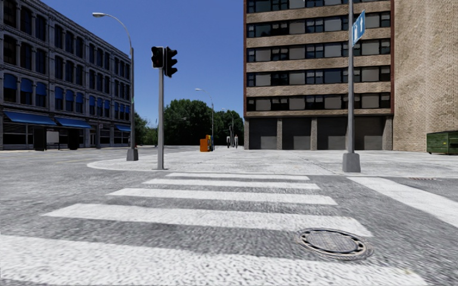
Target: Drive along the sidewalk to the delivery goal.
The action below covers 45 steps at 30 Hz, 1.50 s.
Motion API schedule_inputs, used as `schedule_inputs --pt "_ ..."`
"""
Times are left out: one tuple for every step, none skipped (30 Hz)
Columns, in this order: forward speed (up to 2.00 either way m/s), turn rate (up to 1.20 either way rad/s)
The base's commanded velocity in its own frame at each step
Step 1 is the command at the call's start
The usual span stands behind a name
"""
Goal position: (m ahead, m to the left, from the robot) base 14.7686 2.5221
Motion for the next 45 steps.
schedule_inputs --pt "1.47 0.00" --pt "2.00 0.00" --pt "2.00 0.00" --pt "2.00 0.00" --pt "2.00 0.00" --pt "2.00 0.00" --pt "2.00 0.00" --pt "2.00 0.00" --pt "2.00 0.00" --pt "2.00 0.00" --pt "2.00 0.00" --pt "2.00 0.00" --pt "2.00 0.00" --pt "2.00 0.00" --pt "2.00 0.00" --pt "2.00 0.00" --pt "2.00 0.00" --pt "2.00 0.00" --pt "2.00 0.00" --pt "2.00 0.00" --pt "2.00 0.00" --pt "2.00 0.00" --pt "2.00 0.00" --pt "2.00 0.00" --pt "2.00 0.00" --pt "2.00 0.00" --pt "2.00 0.00" --pt "2.00 0.00" --pt "2.00 0.00" --pt "2.00 0.00" --pt "2.00 0.00" --pt "2.00 0.00" --pt "2.00 0.00" --pt "2.00 0.00" --pt "2.00 0.00" --pt "2.00 0.00" --pt "2.00 0.00" --pt "2.00 0.00" --pt "2.00 0.00" --pt "2.00 0.00" --pt "2.00 0.00" --pt "2.00 0.00" --pt "2.00 0.00" --pt "2.00 0.00" --pt "2.00 0.00"
